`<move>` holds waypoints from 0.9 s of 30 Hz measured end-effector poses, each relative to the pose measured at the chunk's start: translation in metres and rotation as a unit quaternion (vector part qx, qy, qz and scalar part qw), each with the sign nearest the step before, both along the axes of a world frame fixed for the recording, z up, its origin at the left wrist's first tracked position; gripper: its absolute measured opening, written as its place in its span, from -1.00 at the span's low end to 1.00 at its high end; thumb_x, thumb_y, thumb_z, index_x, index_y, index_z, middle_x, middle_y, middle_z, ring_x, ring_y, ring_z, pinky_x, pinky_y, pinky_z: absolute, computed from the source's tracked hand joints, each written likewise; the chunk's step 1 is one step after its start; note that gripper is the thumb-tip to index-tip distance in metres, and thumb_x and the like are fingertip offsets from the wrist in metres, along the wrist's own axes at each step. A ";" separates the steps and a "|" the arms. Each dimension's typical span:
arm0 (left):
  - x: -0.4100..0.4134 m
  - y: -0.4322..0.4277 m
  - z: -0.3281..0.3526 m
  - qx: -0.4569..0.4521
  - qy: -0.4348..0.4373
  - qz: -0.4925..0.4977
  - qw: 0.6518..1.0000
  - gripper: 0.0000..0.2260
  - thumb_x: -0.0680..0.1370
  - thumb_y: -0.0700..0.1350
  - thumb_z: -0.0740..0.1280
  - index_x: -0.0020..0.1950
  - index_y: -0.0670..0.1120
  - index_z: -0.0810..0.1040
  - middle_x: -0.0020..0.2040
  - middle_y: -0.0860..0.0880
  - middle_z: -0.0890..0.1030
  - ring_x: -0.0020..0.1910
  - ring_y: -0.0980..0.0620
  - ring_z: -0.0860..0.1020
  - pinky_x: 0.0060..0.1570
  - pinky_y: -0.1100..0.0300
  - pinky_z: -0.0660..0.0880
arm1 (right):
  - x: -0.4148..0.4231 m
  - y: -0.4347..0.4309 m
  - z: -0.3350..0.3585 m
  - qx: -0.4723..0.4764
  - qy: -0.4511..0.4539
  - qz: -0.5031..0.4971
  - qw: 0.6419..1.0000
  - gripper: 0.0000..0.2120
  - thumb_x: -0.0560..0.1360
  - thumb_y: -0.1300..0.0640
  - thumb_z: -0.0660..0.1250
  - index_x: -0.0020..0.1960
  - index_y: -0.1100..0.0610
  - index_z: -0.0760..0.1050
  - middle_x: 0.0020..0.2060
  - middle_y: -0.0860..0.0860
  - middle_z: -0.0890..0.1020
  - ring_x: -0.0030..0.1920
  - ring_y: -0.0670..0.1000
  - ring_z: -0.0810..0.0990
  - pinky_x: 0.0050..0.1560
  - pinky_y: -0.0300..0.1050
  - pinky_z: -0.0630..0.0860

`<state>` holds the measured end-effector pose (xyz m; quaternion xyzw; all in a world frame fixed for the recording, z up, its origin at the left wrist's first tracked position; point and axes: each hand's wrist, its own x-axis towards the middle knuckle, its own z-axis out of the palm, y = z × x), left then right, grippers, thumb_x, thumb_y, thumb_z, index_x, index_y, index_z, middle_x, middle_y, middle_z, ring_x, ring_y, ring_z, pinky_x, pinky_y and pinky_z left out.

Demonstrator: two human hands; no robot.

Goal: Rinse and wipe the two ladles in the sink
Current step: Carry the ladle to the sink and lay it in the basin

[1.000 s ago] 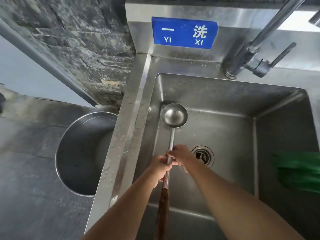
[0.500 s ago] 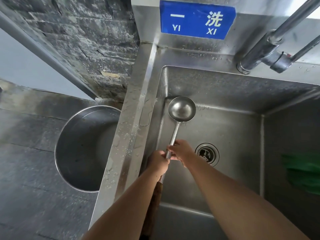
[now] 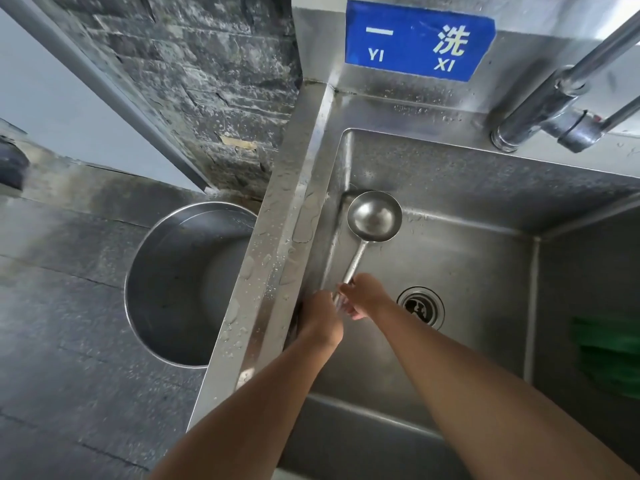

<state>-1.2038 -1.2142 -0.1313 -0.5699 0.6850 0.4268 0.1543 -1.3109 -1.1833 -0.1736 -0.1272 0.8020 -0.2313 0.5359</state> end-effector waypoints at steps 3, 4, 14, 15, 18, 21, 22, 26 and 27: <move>0.013 0.004 0.015 0.014 -0.012 -0.020 1.000 -0.63 0.61 -0.33 0.21 0.41 -0.14 0.43 0.19 -0.08 0.57 0.13 0.01 0.55 -0.07 0.32 0.51 | 0.000 0.013 0.015 0.013 0.008 0.066 0.998 -0.77 0.59 0.06 0.27 -0.08 0.22 0.55 -0.22 0.19 0.70 -0.33 0.07 0.64 -0.18 0.01 0.69; 0.016 0.004 0.023 0.009 -0.013 -0.043 0.999 -0.59 0.58 -0.31 0.26 0.43 -0.11 0.40 0.26 -0.08 0.57 0.20 -0.01 0.55 0.05 0.23 0.53 | -0.002 0.018 0.024 0.014 0.029 0.082 0.996 -0.79 0.57 0.06 0.28 -0.03 0.22 0.56 -0.19 0.19 0.71 -0.30 0.09 0.64 -0.12 0.04 0.69; 0.049 0.005 0.138 -0.072 0.027 -0.094 0.993 -0.77 0.53 -0.16 0.36 0.19 -0.10 0.60 0.09 -0.07 0.67 0.09 -0.05 0.63 0.17 0.09 0.55 | 0.028 0.034 0.144 -0.065 0.186 0.300 0.933 -0.74 0.51 0.04 0.20 0.09 0.13 0.54 0.04 0.08 0.66 0.09 0.13 0.62 0.04 -0.04 0.54; 0.061 0.004 0.148 -0.092 0.023 -0.087 0.992 -0.76 0.54 -0.15 0.34 0.21 -0.08 0.58 0.13 -0.05 0.65 0.14 -0.05 0.60 0.18 0.13 0.51 | 0.036 0.030 0.156 -0.083 0.205 0.328 0.918 -0.74 0.52 0.03 0.20 0.10 0.12 0.54 0.05 0.08 0.66 0.10 0.13 0.61 0.07 -0.02 0.54; 0.110 0.006 0.172 -0.137 -0.008 -0.045 0.989 -0.72 0.55 -0.16 0.26 0.25 -0.03 0.55 0.19 -0.04 0.60 0.18 -0.07 0.57 0.13 0.15 0.50 | 0.071 0.020 0.189 -0.124 0.271 0.406 0.864 -0.74 0.56 0.00 0.22 0.13 0.12 0.52 0.07 0.09 0.66 0.13 0.15 0.60 0.05 -0.07 0.50; 0.181 0.026 0.191 -0.146 -0.028 0.035 0.988 -0.69 0.49 -0.19 0.24 0.21 -0.01 0.57 0.17 -0.07 0.63 0.17 -0.12 0.59 0.13 0.09 0.55 | 0.131 0.018 0.215 -0.158 0.297 0.468 0.818 -0.75 0.55 -0.01 0.25 0.13 0.11 0.50 0.06 0.11 0.65 0.14 0.18 0.60 0.07 -0.04 0.51; 0.206 0.034 0.195 -0.146 -0.031 0.062 0.987 -0.70 0.48 -0.19 0.24 0.19 -0.02 0.57 0.16 -0.09 0.64 0.17 -0.15 0.60 0.13 0.06 0.56 | 0.155 0.018 0.221 -0.164 0.300 0.488 0.803 -0.74 0.54 -0.02 0.26 0.14 0.10 0.49 0.07 0.12 0.64 0.15 0.18 0.59 0.07 -0.02 0.51; 0.341 0.092 0.224 -0.160 -0.046 0.181 0.969 -0.64 0.47 -0.17 0.25 0.25 0.02 0.55 0.23 -0.10 0.61 0.24 -0.16 0.57 0.19 0.04 0.53 | 0.297 0.030 0.251 -0.203 0.287 0.607 0.713 -0.70 0.52 -0.06 0.27 0.16 0.08 0.50 0.11 0.13 0.64 0.19 0.19 0.59 0.08 -0.03 0.51; 0.375 0.111 0.228 -0.167 -0.057 0.214 0.961 -0.63 0.49 -0.19 0.23 0.28 0.02 0.54 0.26 -0.09 0.59 0.26 -0.15 0.55 0.20 0.06 0.52 | 0.336 0.038 0.257 -0.207 0.279 0.636 0.689 -0.70 0.52 -0.06 0.28 0.17 0.08 0.50 0.13 0.14 0.63 0.19 0.20 0.59 0.08 -0.03 0.51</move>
